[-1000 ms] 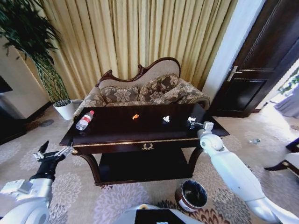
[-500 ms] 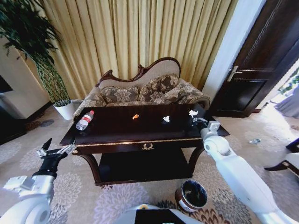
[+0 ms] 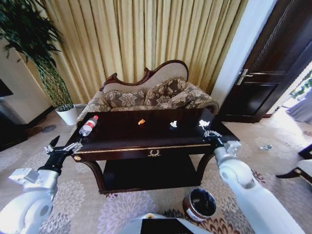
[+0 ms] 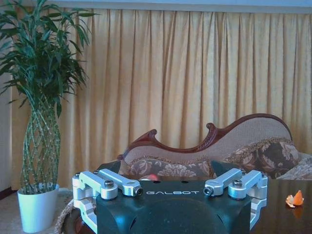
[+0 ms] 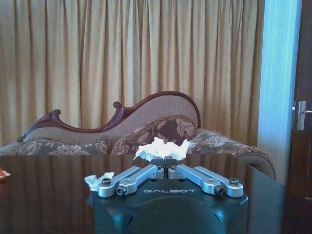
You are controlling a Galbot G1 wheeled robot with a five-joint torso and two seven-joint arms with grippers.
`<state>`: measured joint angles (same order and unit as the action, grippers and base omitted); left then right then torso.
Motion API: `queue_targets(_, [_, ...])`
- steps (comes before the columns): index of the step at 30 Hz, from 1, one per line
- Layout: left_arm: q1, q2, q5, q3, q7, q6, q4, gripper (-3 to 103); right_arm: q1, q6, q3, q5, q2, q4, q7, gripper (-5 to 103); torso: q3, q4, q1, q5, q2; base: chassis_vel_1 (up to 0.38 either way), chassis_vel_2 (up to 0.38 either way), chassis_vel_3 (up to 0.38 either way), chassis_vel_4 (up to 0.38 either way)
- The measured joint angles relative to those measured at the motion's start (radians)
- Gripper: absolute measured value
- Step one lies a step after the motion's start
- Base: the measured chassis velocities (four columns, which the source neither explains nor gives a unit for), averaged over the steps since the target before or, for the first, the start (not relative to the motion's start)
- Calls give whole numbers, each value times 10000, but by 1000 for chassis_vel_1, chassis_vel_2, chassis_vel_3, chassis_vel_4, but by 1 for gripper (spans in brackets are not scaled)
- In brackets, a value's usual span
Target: Move to the front of the table and place the trash on the table into the trash bin.
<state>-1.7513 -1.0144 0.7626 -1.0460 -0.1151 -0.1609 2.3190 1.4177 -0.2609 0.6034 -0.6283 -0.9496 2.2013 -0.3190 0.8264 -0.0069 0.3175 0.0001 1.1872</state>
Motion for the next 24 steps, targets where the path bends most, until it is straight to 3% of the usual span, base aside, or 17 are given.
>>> queue_targets(10, [183,525,290,8,184,11,-495,100,853,-28,54,569,-677,850,-214,0,0,0,0,0,0,0,0,0,0])
queue_targets(24, [471,796,211,267,209,43,-487,100,922,73,-6,713,-785,948,-246,0,2,0,1,2,-1,0,0,0,0])
